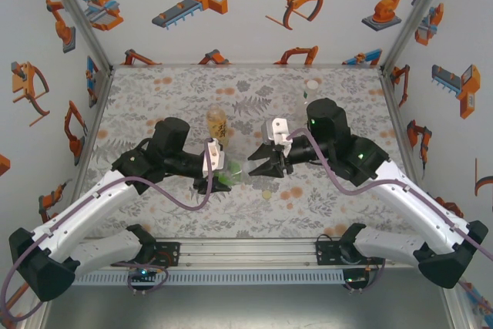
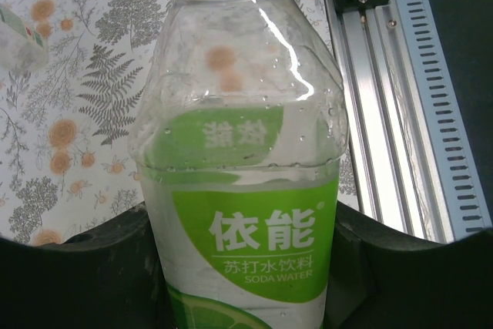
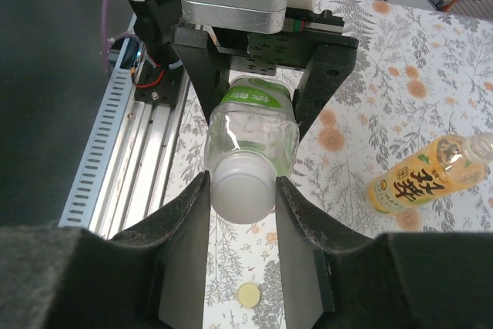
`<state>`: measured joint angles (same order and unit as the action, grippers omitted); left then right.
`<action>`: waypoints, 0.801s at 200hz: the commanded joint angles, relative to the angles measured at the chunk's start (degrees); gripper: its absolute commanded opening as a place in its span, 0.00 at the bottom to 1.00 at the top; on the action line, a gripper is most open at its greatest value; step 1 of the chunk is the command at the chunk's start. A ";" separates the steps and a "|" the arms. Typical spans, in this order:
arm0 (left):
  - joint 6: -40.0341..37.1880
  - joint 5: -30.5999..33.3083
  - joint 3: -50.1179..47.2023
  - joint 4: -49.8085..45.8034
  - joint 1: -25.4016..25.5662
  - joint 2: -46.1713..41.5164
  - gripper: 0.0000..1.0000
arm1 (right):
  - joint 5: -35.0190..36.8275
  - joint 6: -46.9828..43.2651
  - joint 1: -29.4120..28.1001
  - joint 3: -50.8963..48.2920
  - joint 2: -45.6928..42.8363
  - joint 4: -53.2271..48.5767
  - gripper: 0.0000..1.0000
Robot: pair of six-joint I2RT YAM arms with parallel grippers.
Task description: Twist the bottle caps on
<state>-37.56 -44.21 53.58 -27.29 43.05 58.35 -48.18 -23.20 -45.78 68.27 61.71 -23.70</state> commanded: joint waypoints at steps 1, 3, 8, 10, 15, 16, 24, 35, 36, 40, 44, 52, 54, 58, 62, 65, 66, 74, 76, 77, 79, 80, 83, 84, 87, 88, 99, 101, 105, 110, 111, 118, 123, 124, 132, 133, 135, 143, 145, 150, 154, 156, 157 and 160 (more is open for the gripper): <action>-1.02 -1.19 1.93 -0.09 0.03 -0.69 0.00 | -0.28 -0.90 -0.01 -0.78 -1.01 0.58 0.13; -1.02 -1.18 1.94 -0.08 0.02 -0.69 0.00 | -0.14 -0.91 -0.01 -0.77 -1.05 0.59 0.12; -1.02 -1.11 1.88 -0.01 0.05 -0.76 0.00 | 0.20 -0.76 0.00 -0.85 -1.15 0.57 0.10; -1.02 -1.09 1.83 -0.04 0.03 -0.73 0.00 | 0.37 -0.68 -0.01 -0.88 -1.20 0.63 0.09; -1.02 -0.94 1.82 0.00 0.05 -0.76 0.00 | 0.94 -0.22 0.00 -0.96 -1.26 0.81 0.07; -1.02 -0.86 1.85 0.02 0.03 -0.77 0.00 | 1.05 -0.11 -0.01 -0.95 -1.30 0.88 0.06; -0.98 -0.54 1.79 0.19 0.02 -0.80 0.00 | 2.01 1.08 0.03 -1.13 -1.46 1.41 0.01; -0.85 0.02 1.70 0.51 0.06 -1.04 0.00 | 3.73 3.83 -0.01 -1.36 -1.58 2.75 0.00; -0.80 0.09 1.70 0.50 0.08 -1.04 0.00 | 3.94 4.16 -0.01 -1.46 -1.59 2.94 0.00; -0.74 0.38 1.60 0.69 0.09 -1.12 0.00 | 4.87 5.58 -0.01 -1.67 -1.67 3.65 0.00; -0.61 0.69 1.56 0.85 0.07 -1.20 0.00 | 5.61 7.22 -0.01 -1.96 -1.68 4.58 0.00; -0.46 1.38 1.39 1.20 0.08 -1.38 0.00 | 7.69 10.85 -0.01 -2.60 -1.77 6.51 0.00; -0.42 1.46 1.36 1.30 0.08 -1.46 0.00 | 8.29 11.72 -0.01 -2.72 -1.84 6.90 0.00; -0.34 1.85 1.25 1.51 0.08 -1.59 0.00 | 9.34 13.57 -0.01 -3.02 -1.88 7.78 0.00; -0.24 2.21 1.12 1.74 0.05 -1.73 0.00 | 10.34 15.47 -0.01 -3.36 -1.86 8.66 0.00; -0.16 2.49 1.05 1.86 0.05 -1.86 0.00 | 11.04 17.01 -0.01 -3.59 -1.94 9.27 0.00; -0.15 2.56 1.02 1.92 0.03 -1.89 0.00 | 11.24 17.42 -0.01 -3.63 -1.94 9.41 0.00; 0.09 3.31 0.77 2.47 0.09 -2.11 0.00 | 13.15 20.99 -0.01 -4.19 -1.90 10.63 0.00; 0.16 3.55 0.68 2.61 0.10 -2.23 0.00 | 13.61 21.83 -0.01 -4.37 -1.98 10.96 0.00; 0.18 3.66 0.66 2.64 0.06 -2.25 0.00 | 13.84 22.21 -0.01 -4.46 -1.96 11.14 0.00; 0.25 3.79 0.54 2.85 0.03 -2.31 0.00 | 14.24 23.13 -0.01 -4.61 -2.02 11.51 0.00; 0.27 3.87 0.46 2.94 0.07 -2.42 0.00 | 14.56 23.56 -0.01 -4.67 -2.03 11.63 0.00; 0.35 4.22 0.39 3.21 0.04 -2.52 0.00 | 15.33 24.86 0.01 -4.91 -1.99 12.16 0.00; 0.41 4.39 0.34 3.29 0.03 -2.57 0.00 | 15.67 25.39 0.00 -4.99 -2.01 12.31 0.00; 0.53 4.79 0.26 3.56 0.08 -2.72 0.00 | 16.41 26.85 -0.01 -5.30 -2.13 12.73 0.00; 0.59 4.90 0.19 3.60 0.05 -2.76 0.00 | 16.74 27.27 -0.01 -5.41 -2.13 12.86 0.00; 1.01 6.60 -0.14 4.39 0.03 -3.11 0.00 | 20.00 32.20 -0.10 -6.40 -2.34 14.30 0.00; 1.05 6.92 -0.14 4.47 0.02 -3.14 0.00 | 20.66 33.14 -0.10 -6.57 -2.35 14.61 0.00; 1.13 7.52 -0.24 4.63 0.02 -3.28 0.00 | 21.88 34.99 -0.09 -7.08 -2.46 15.16 0.00; 1.35 8.36 -0.28 4.92 0.08 -3.46 0.00 | 23.42 37.27 -0.06 -7.45 -2.55 15.62 0.00; 1.39 8.53 -0.30 4.99 0.09 -3.44 0.00 | 23.67 37.84 -0.08 -7.54 -2.56 15.75 0.00; 1.67 9.73 -0.47 5.44 0.10 -3.63 0.00 | 26.33 41.66 -0.10 -7.88 -2.56 16.05 0.00; 1.85 10.56 -0.62 5.66 0.05 -3.74 0.00 | 28.19 44.84 -0.06 -7.94 -2.44 16.01 0.00; 1.86 10.77 -0.65 5.71 0.04 -3.71 0.00 | 28.56 45.36 -0.08 -7.96 -2.41 15.99 0.00; 2.03 12.05 -0.75 6.07 0.02 -3.85 0.00 | 30.69 49.85 -0.09 -7.92 -2.14 15.86 0.00; 2.08 12.22 -0.76 6.09 0.02 -3.85 0.00 | 30.82 50.37 -0.10 -7.95 -2.09 15.92 0.00; 2.13 12.46 -0.76 6.12 0.04 -3.83 0.00 | 31.08 51.53 -0.16 -7.93 -2.00 15.89 0.00; 2.20 13.49 -0.76 6.28 0.02 -3.90 0.00 | 32.28 55.90 -0.19 -7.89 -1.66 15.88 0.00; 2.22 13.70 -0.76 6.28 0.04 -3.93 0.00 | 32.76 57.30 -0.23 -7.91 -1.57 15.79 0.00; 2.17 14.16 -0.76 6.28 0.02 -3.89 0.00 | 33.78 60.17 -0.27 -7.86 -1.25 15.35 0.00; 2.23 14.47 -0.71 6.30 0.02 -3.92 0.00 | 34.43 62.28 -0.28 -7.76 -1.11 15.01 0.00; 2.27 14.58 -0.75 6.35 0.02 -3.87 0.00 | 34.73 63.27 -0.28 -7.66 -0.90 14.76 0.00; 2.25 14.67 -0.75 6.36 0.02 -3.86 0.00 | 34.82 63.80 -0.28 -7.64 -0.85 14.66 0.00; 2.29 14.87 -0.76 6.37 0.03 -3.90 0.00 | 35.22 65.19 -0.28 -7.46 -0.77 14.29 0.00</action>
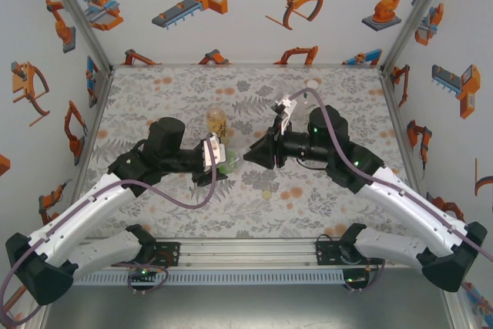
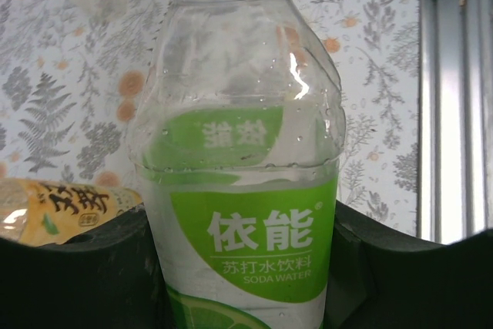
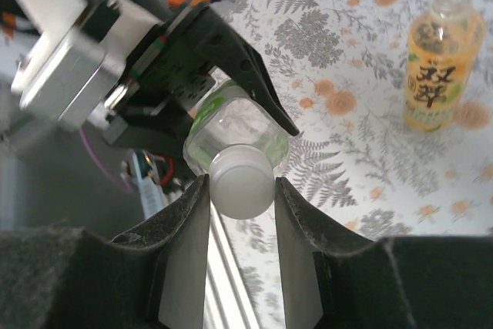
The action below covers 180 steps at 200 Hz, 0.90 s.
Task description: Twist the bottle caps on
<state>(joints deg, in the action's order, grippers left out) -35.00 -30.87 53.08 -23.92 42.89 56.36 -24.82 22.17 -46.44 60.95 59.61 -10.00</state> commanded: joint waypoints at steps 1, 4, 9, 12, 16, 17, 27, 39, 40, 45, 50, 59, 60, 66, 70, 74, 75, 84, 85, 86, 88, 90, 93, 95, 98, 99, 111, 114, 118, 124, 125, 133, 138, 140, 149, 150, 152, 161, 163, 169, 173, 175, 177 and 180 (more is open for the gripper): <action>-0.30 1.66 -0.26 3.00 0.18 -1.89 0.00 | 11.96 20.31 0.38 -0.09 1.36 0.46 0.00; -0.21 1.83 -0.24 3.07 0.18 -1.87 0.00 | 12.49 21.75 0.38 0.17 1.53 -0.03 0.00; -0.15 2.07 -0.26 3.08 0.24 -1.87 0.00 | 13.27 23.93 0.38 0.72 1.83 -1.25 0.00; -0.10 2.19 -0.24 3.10 0.18 -1.87 0.00 | 13.92 25.35 0.38 1.13 2.06 -2.18 0.00; -0.07 2.41 -0.36 3.23 0.20 -1.84 0.00 | 14.48 27.17 0.38 1.79 2.40 -3.52 0.00; -0.11 2.40 -0.35 3.29 0.23 -1.85 0.00 | 14.60 27.55 0.38 1.88 2.51 -3.79 0.00; -0.02 2.78 -0.37 3.44 0.23 -1.83 0.00 | 15.13 31.44 0.38 3.45 3.58 -6.60 0.00; 0.11 3.01 -0.35 3.41 0.21 -1.70 0.00 | 13.81 35.56 0.38 4.55 4.93 -7.53 0.00; 0.11 3.05 -0.39 3.43 0.19 -1.74 0.00 | 13.60 35.87 0.38 4.58 5.04 -7.47 0.00; 0.10 3.10 -0.40 3.45 0.19 -1.69 0.00 | 12.90 37.55 0.38 4.66 5.51 -7.14 0.00; 0.08 3.10 -0.35 3.45 0.19 -1.67 0.00 | 12.15 39.06 0.38 4.61 5.89 -6.55 0.00; 0.17 3.02 -0.36 3.44 0.21 -1.61 0.00 | 10.81 40.73 0.38 4.41 6.58 -5.35 0.00; 0.18 3.02 -0.40 3.44 0.23 -1.56 0.00 | 10.65 40.92 0.38 4.38 6.62 -5.23 0.00; 0.08 3.01 -0.36 3.47 0.18 -1.60 0.00 | 10.18 41.38 0.38 4.39 7.06 -5.03 0.00; 0.11 3.01 -0.38 3.53 0.17 -1.56 0.00 | 10.03 41.47 0.38 4.47 7.16 -5.22 0.00; 0.11 3.01 -0.35 3.47 0.21 -1.56 0.00 | 10.05 41.52 0.38 4.67 7.26 -5.56 0.00; 0.11 3.06 -0.35 3.50 0.19 -1.53 0.00 | 10.10 41.53 0.38 4.69 7.27 -5.65 0.00; 0.09 3.10 -0.36 3.43 0.18 -1.56 0.00 | 10.58 41.31 0.38 4.95 7.12 -6.45 0.00; 0.10 3.10 -0.35 3.39 0.18 -1.54 0.00 | 10.67 41.25 0.38 4.91 7.11 -6.53 0.00; 0.11 3.10 -0.35 3.42 0.22 -1.57 0.00 | 10.75 41.27 0.42 4.94 7.06 -6.57 0.00; 0.09 3.06 -0.41 3.39 0.18 -1.55 0.00 | 10.82 41.21 0.39 4.98 7.02 -6.69 0.00; 0.11 3.09 -0.43 3.48 0.20 -1.53 0.00 | 11.01 41.16 0.38 5.02 6.90 -6.76 0.00; 0.11 3.10 -0.39 3.49 0.18 -1.52 0.00 | 11.24 41.04 0.38 5.04 6.74 -6.86 0.00; 0.09 3.10 -0.39 3.46 0.19 -1.56 0.00 | 11.35 41.03 0.38 5.05 6.70 -6.87 0.00; 0.10 3.06 -0.35 3.46 0.20 -1.56 0.00 | 11.49 40.92 0.38 5.06 6.59 -6.95 0.00; 0.10 3.03 -0.39 3.41 0.18 -1.54 0.00 | 11.58 40.93 0.38 5.10 6.57 -6.96 0.00; 0.12 3.01 -0.38 3.49 0.17 -1.57 0.00 | 11.74 40.78 0.38 5.22 6.37 -7.04 0.00; 0.11 3.01 -0.39 3.43 0.17 -1.55 0.00 | 11.73 40.73 0.38 5.28 6.31 -7.12 0.00; 0.12 3.01 -0.39 3.45 0.18 -1.54 0.00 | 11.77 40.63 0.38 5.34 6.30 -7.26 0.00; 0.12 2.93 -0.37 3.43 0.18 -1.52 0.00 | 11.81 40.58 0.38 5.44 6.30 -7.40 0.00; 0.11 2.93 -0.40 3.44 0.22 -1.52 0.00 | 11.81 40.54 0.38 5.47 6.30 -7.44 0.00; 0.19 2.92 -0.35 3.41 0.20 -1.50 0.00 | 11.81 40.57 0.38 5.45 6.30 -7.50 0.00; 0.15 2.84 -0.35 3.45 0.24 -1.51 0.00 | 11.67 40.52 0.38 5.52 6.30 -7.49 0.00; 0.17 2.84 -0.35 3.42 0.21 -1.47 0.00 | 11.64 40.56 0.38 5.57 6.30 -7.49 0.00; 0.20 2.76 -0.40 3.39 0.18 -1.50 0.00 | 11.38 40.42 0.46 5.67 6.38 -7.49 0.01; 0.20 2.75 -0.38 3.41 0.17 -1.51 0.00 | 11.33 40.32 0.42 5.72 6.39 -7.49 0.02; 0.16 2.75 -0.40 3.44 0.22 -1.51 0.00 | 11.23 40.25 0.46 5.84 6.43 -7.49 0.04; 0.19 2.73 -0.36 3.48 0.24 -1.51 0.00 | 10.82 39.95 0.47 6.27 6.57 -7.73 0.11; 0.20 2.72 -0.39 3.45 0.23 -1.51 0.00 | 10.73 39.85 0.47 6.33 6.61 -7.86 0.13; 0.21 2.72 -0.38 3.43 0.20 -1.47 0.00 | 10.51 39.73 0.46 6.70 6.78 -8.20 0.19; 0.20 2.67 -0.39 3.40 0.20 -1.51 0.00 | 10.35 39.60 0.47 7.00 6.89 -8.43 0.23; 0.20 2.62 -0.40 3.41 0.22 -1.54 0.00 | 10.33 39.52 0.47 7.04 6.91 -8.49 0.24; 0.20 2.65 -0.36 3.44 0.18 -1.56 0.00 | 10.18 39.45 0.47 7.15 6.98 -8.65 0.27; 0.14 2.66 -0.37 3.45 0.20 -1.55 0.00 | 10.00 39.44 0.47 7.38 7.08 -8.82 0.31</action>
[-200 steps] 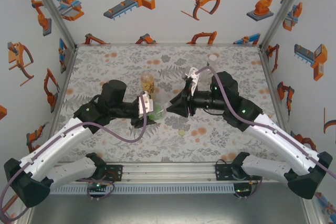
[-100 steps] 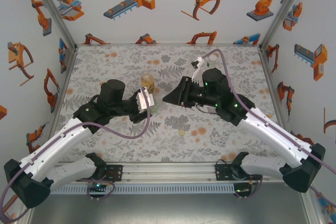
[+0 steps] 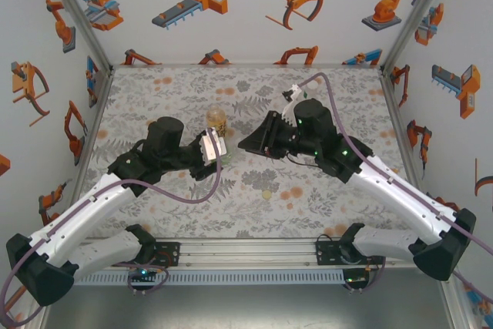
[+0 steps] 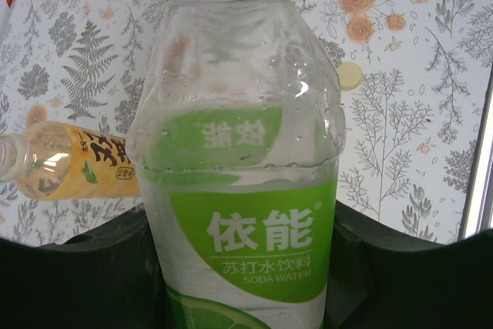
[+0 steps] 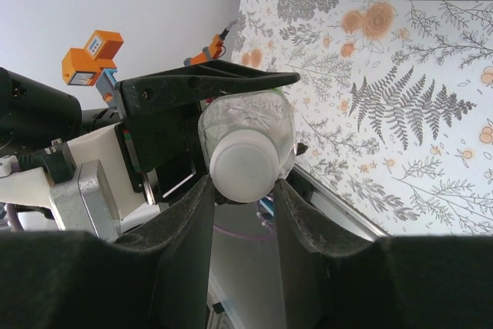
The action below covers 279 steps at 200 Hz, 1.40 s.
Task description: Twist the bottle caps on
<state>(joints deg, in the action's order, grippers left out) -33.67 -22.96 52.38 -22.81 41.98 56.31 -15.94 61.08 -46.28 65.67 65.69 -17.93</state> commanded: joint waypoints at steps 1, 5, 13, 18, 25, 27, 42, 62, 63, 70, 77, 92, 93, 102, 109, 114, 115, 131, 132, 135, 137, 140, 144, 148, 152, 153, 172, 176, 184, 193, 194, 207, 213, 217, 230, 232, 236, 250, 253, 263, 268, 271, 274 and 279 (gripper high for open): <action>-1.16 -5.25 0.34 2.33 1.15 -1.49 0.00 | 1.07 0.53 0.32 2.69 1.05 -0.93 0.31; -1.15 -5.25 0.35 2.33 1.12 -1.55 0.00 | 0.86 0.35 0.32 2.89 1.17 -1.04 0.35; -1.14 -5.25 0.31 2.32 1.16 -1.58 0.00 | 0.43 0.15 0.31 3.29 1.39 -1.34 0.42; -1.15 -5.22 0.35 2.29 1.10 -1.58 0.00 | 0.07 0.10 0.32 3.60 1.71 -1.52 0.48; -1.13 -5.24 0.33 2.35 1.16 -1.58 0.00 | -0.41 -0.08 0.32 3.92 1.87 -1.62 0.52; -1.16 -5.25 0.30 2.33 1.13 -1.59 0.00 | -0.51 -0.21 0.32 3.98 1.96 -1.59 0.53; -1.17 -5.23 0.28 2.34 1.16 -1.60 0.00 | -1.17 -0.60 0.32 4.53 2.49 -1.93 0.56; -1.11 -5.17 0.29 2.28 1.16 -1.56 0.00 | -2.12 -0.59 0.32 4.85 3.07 -1.95 0.55; -1.08 -5.17 0.32 2.30 1.12 -1.60 0.00 | -2.18 -0.55 0.32 4.88 3.10 -1.94 0.55; -1.03 -5.00 0.31 2.31 1.09 -1.59 0.00 | -2.63 -0.58 0.32 4.97 3.36 -2.01 0.54; -1.00 -4.90 0.43 2.30 1.11 -1.60 0.00 | -2.98 -0.55 0.34 5.13 3.52 -2.10 0.53; -0.73 -4.08 0.53 2.33 1.09 -1.50 0.00 | -3.69 -0.63 0.36 5.35 3.98 -2.27 0.51; -0.67 -3.96 0.53 2.33 1.13 -1.53 0.00 | -3.72 -0.66 0.34 5.35 4.04 -2.36 0.51; -0.45 -3.31 0.62 2.29 1.09 -1.40 0.00 | -3.96 -0.84 0.32 5.58 4.34 -2.60 0.51; -0.32 -2.94 0.66 2.31 1.11 -1.19 0.00 | -4.15 -0.84 0.32 5.69 4.54 -2.87 0.51; -0.28 -2.73 0.78 2.32 1.09 -1.13 0.00 | -4.26 -0.92 0.32 5.74 4.65 -2.96 0.50; -0.27 -2.72 0.79 2.33 1.13 -1.12 0.00 | -4.26 -0.90 0.32 5.81 4.68 -2.97 0.50; -0.11 -2.29 0.79 2.27 1.13 -1.12 0.00 | -4.70 -0.87 0.32 5.87 5.12 -3.08 0.49; -0.09 -2.28 0.79 2.30 1.11 -1.12 0.00 | -4.75 -0.87 0.32 5.87 5.18 -3.08 0.49; -0.04 -2.14 0.79 2.26 1.09 -1.04 0.00 | -4.84 -0.92 0.32 5.94 5.26 -3.07 0.49; -0.05 -2.04 0.86 2.31 1.11 -1.10 0.00 | -4.92 -0.89 0.32 5.96 5.27 -3.16 0.48; -0.04 -1.86 0.88 2.33 1.17 -1.11 0.00 | -4.97 -0.93 0.32 5.96 5.38 -3.16 0.48; -0.01 -1.68 0.88 2.33 1.11 -1.00 0.00 | -5.06 -0.95 0.32 6.03 5.41 -3.23 0.48; 0.00 -1.54 0.88 2.32 1.14 -0.98 0.00 | -5.06 -0.88 0.32 6.07 5.48 -3.33 0.48; 0.09 -1.46 0.93 2.33 1.09 -1.01 0.00 | -5.14 -0.94 0.32 6.12 5.50 -3.34 0.48; 0.09 -1.47 0.95 2.28 1.09 -0.98 0.00 | -5.15 -0.95 0.32 6.13 5.50 -3.34 0.48; 0.18 -0.98 0.97 2.28 1.09 -1.02 0.00 | -5.24 -1.04 0.32 6.39 5.74 -3.68 0.48; 0.13 -0.90 0.97 2.32 1.13 -0.96 0.00 | -5.24 -1.07 0.27 6.47 5.74 -3.82 0.48; 0.18 -0.75 0.96 2.33 1.09 -1.01 0.00 | -5.21 -1.24 0.32 6.57 5.70 -3.95 0.48; 0.21 -0.51 1.00 2.25 1.14 -1.00 0.00 | -5.02 -1.44 0.30 6.71 5.76 -4.20 0.47; 0.20 -0.47 0.94 2.29 1.12 -1.02 0.00 | -5.00 -1.47 0.31 6.73 5.76 -4.21 0.47; 0.28 0.04 1.04 2.33 1.10 -0.98 0.00 | -4.73 -1.59 0.31 6.75 5.82 -4.39 0.45; 0.29 0.19 1.06 2.29 1.10 -0.87 0.00 | -4.71 -1.64 0.32 6.75 5.80 -4.40 0.43; 0.42 0.39 1.00 2.33 1.10 -0.88 0.00 | -4.71 -1.66 0.32 6.75 5.85 -4.39 0.42; 0.40 0.72 1.14 2.24 1.10 -0.87 0.00 | -4.71 -1.79 0.34 6.83 6.05 -4.39 0.38; 0.37 0.70 1.12 2.24 1.11 -0.92 0.00 | -4.71 -1.83 0.32 6.88 6.14 -4.41 0.37; 0.39 0.71 1.14 2.24 1.15 -0.90 0.00 | -4.71 -1.80 0.32 6.84 6.13 -4.39 0.36; 0.40 0.81 1.06 2.24 1.15 -0.95 0.01 | -4.88 -1.78 0.32 6.84 6.45 -4.44 0.34; 0.37 0.81 1.05 2.23 1.13 -0.94 0.01 | -4.88 -1.81 0.32 6.84 6.45 -4.40 0.33; 0.38 0.99 1.08 2.24 1.16 -1.01 0.05 | -4.89 -1.76 0.32 6.92 6.47 -4.39 0.29; 0.39 0.97 1.14 2.19 1.11 -0.93 0.09 | -4.89 -1.81 0.32 6.93 6.51 -4.39 0.27; 0.42 0.96 1.14 2.22 1.09 -0.93 0.12 | -4.81 -1.83 0.32 6.95 6.52 -4.41 0.27; 0.44 0.98 1.15 2.22 1.12 -0.95 0.15 | -4.80 -1.84 0.32 6.93 6.54 -4.42 0.25; 0.51 0.94 1.15 2.23 1.15 -0.95 0.21 | -4.72 -1.95 0.32 6.93 6.48 -4.39 0.24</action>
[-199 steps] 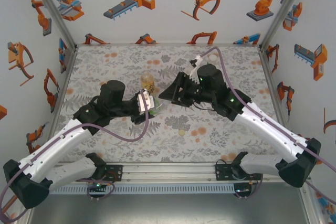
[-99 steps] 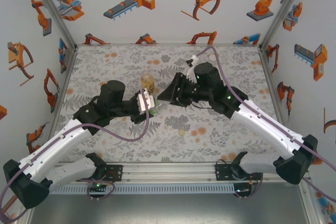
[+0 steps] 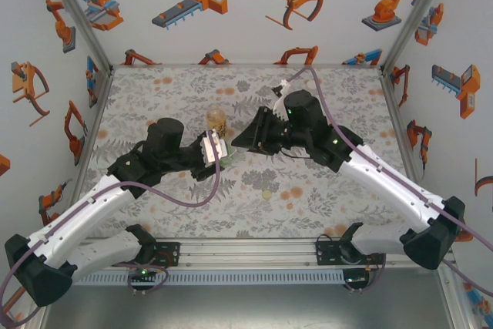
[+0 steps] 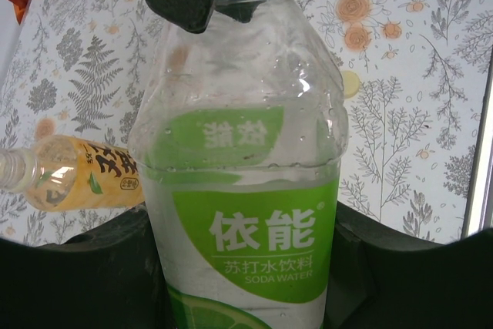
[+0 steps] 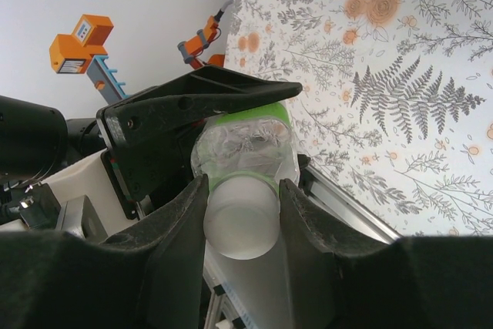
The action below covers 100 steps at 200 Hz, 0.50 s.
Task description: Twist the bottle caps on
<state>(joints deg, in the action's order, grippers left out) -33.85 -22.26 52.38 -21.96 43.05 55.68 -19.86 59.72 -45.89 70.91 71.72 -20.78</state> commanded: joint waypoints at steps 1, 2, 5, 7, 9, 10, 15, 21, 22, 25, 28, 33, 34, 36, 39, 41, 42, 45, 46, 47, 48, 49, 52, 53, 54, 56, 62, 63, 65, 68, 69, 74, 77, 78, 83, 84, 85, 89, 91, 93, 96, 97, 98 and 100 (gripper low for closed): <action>0.65 0.27 1.15 1.38 0.05 -0.36 0.22 | -0.76 -0.63 -0.08 1.68 0.44 -1.55 0.24; 0.64 0.28 1.15 1.43 0.03 -0.38 0.24 | -0.73 -0.69 -0.08 1.68 0.48 -1.55 0.24; 0.66 0.29 1.15 1.39 0.02 -0.37 0.28 | -0.64 -0.74 -0.08 1.68 0.44 -1.55 0.23; 0.63 0.29 1.15 1.46 0.02 -0.33 0.32 | -0.56 -0.75 -0.08 1.68 0.44 -1.59 0.23; 0.65 0.24 1.15 1.43 0.09 -0.34 0.34 | -0.43 -0.88 -0.08 1.68 0.46 -1.65 0.22; 0.63 0.22 1.15 1.45 0.05 -0.37 0.36 | -0.39 -0.90 -0.12 1.68 0.49 -1.64 0.22; 0.79 0.20 1.15 1.51 0.07 -0.48 0.41 | -0.09 -1.06 0.00 1.68 0.46 -1.76 0.21; 0.86 0.20 1.07 1.59 0.03 -0.57 0.46 | 0.27 -1.38 0.01 1.77 0.47 -1.97 0.20; 0.83 0.16 1.06 1.58 0.03 -0.53 0.46 | 0.40 -1.46 0.01 1.77 0.50 -2.07 0.20; 0.91 0.07 1.01 1.62 0.04 -0.57 0.49 | 0.51 -1.70 0.08 1.81 0.50 -2.20 0.20; 0.90 0.04 0.98 1.69 0.04 -0.68 0.51 | 0.72 -1.99 0.09 1.85 0.52 -2.39 0.19; 1.03 -0.04 0.91 1.82 0.07 -0.84 0.56 | 0.99 -2.43 0.17 2.01 0.64 -2.78 0.18; 1.09 -0.05 0.89 1.96 0.04 -0.93 0.57 | 1.02 -2.56 0.18 2.07 0.67 -2.91 0.18; 1.11 -0.10 0.77 2.06 0.03 -0.99 0.59 | 1.11 -2.74 0.23 2.20 0.69 -3.12 0.18; 1.17 -0.08 0.68 2.25 0.05 -1.11 0.61 | 1.32 -3.04 0.31 2.32 0.84 -3.50 0.17; 1.22 -0.13 0.63 2.35 0.03 -1.23 0.63 | 1.42 -3.28 0.35 2.41 0.91 -3.75 0.17; 1.23 -0.14 0.58 2.44 0.07 -1.21 0.63 | 1.50 -3.42 0.36 2.49 0.98 -3.92 0.17; 1.24 -0.15 0.39 2.64 0.08 -1.38 0.65 | 1.71 -3.81 0.48 2.66 1.16 -4.31 0.17; 1.24 -0.15 0.33 2.72 0.09 -1.46 0.65 | 1.77 -4.04 0.47 2.70 1.19 -4.51 0.17; 1.33 -0.15 0.34 2.80 0.10 -1.50 0.66 | 1.85 -4.15 0.46 2.81 1.21 -4.61 0.16; 1.33 -0.15 0.26 2.84 0.10 -1.52 0.66 | 1.93 -4.25 0.50 2.86 1.26 -4.75 0.16; 1.33 -0.15 0.22 2.91 0.06 -1.57 0.67 | 2.02 -4.43 0.52 2.93 1.33 -4.91 0.16; 1.39 -0.15 0.12 3.18 0.07 -1.81 0.68 | 2.26 -4.89 0.55 3.18 1.51 -5.41 0.16; 1.40 -0.15 0.06 3.21 0.04 -1.85 0.69 | 2.36 -5.06 0.59 3.27 1.55 -5.59 0.16; 1.41 -0.15 0.03 3.22 0.03 -1.87 0.70 | 2.45 -5.32 0.61 3.35 1.65 -5.72 0.16; 1.48 -0.15 -0.06 3.41 0.07 -1.93 0.70 | 2.70 -5.67 0.62 3.51 1.79 -6.17 0.16; 1.58 -0.20 -0.34 3.68 -0.01 -2.22 0.74 | 3.39 -6.73 0.80 4.14 2.19 -7.50 0.15; 1.54 -0.17 -0.35 3.72 -0.04 -2.27 0.74 | 3.54 -6.95 0.84 4.27 2.28 -7.73 0.15; 1.51 -0.16 -0.41 3.77 0.07 -2.36 0.75 | 3.76 -7.37 0.88 4.48 2.43 -8.13 0.15; 1.56 -0.15 -0.50 3.83 0.00 -2.41 0.77 | 4.10 -7.94 0.98 4.81 2.71 -8.80 0.15; 1.53 -0.11 -0.51 3.84 -0.03 -2.46 0.78 | 4.20 -8.21 1.02 4.92 2.80 -8.95 0.15; 1.58 0.01 -0.52 3.93 -0.06 -2.58 0.82 | 4.65 -9.20 1.14 5.46 3.20 -10.03 0.15; 1.59 0.02 -0.52 3.94 -0.02 -2.59 0.83 | 4.85 -9.83 1.34 5.88 3.52 -10.64 0.15; 1.63 0.07 -0.52 3.98 0.00 -2.64 0.83 | 4.88 -9.99 1.33 5.98 3.69 -10.80 0.15; 1.64 0.18 -0.46 3.86 -0.03 -2.67 0.84 | 5.33 -11.06 1.59 6.71 4.20 -11.97 0.15; 1.61 0.19 -0.45 3.90 -0.01 -2.68 0.84 | 5.43 -11.22 1.64 6.83 4.30 -12.21 0.15; 1.65 0.19 -0.44 3.87 -0.04 -2.68 0.84 | 5.53 -11.48 1.66 6.98 4.39 -12.42 0.14; 1.64 0.20 -0.48 3.91 0.00 -2.73 0.84 | 5.96 -12.25 1.80 7.51 4.82 -13.24 0.14; 1.60 0.24 -0.49 3.87 -0.01 -2.76 0.84 | 6.23 -12.77 1.89 7.78 5.11 -13.66 0.14; 1.66 0.28 -0.45 3.88 -0.05 -2.70 0.84 | 6.50 -13.27 1.97 8.06 5.34 -14.07 0.14; 1.65 0.29 -0.46 3.85 -0.01 -2.76 0.84 | 6.94 -13.97 2.09 8.49 5.75 -14.77 0.14; 1.67 0.29 -0.49 3.90 0.00 -2.77 0.84 | 7.07 -14.13 2.15 8.60 5.82 -14.97 0.14; 1.72 0.29 -0.46 3.87 -0.03 -2.72 0.84 | 7.18 -14.38 2.18 8.70 5.98 -15.16 0.14; 1.66 0.29 -0.44 3.88 -0.06 -2.69 0.84 | 7.55 -14.79 2.31 9.00 6.19 -15.65 0.14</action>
<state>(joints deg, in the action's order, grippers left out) -32.97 -21.91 52.36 -19.68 43.05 53.76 -16.12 51.88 -44.64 75.88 75.94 -29.43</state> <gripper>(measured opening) 0.838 0.387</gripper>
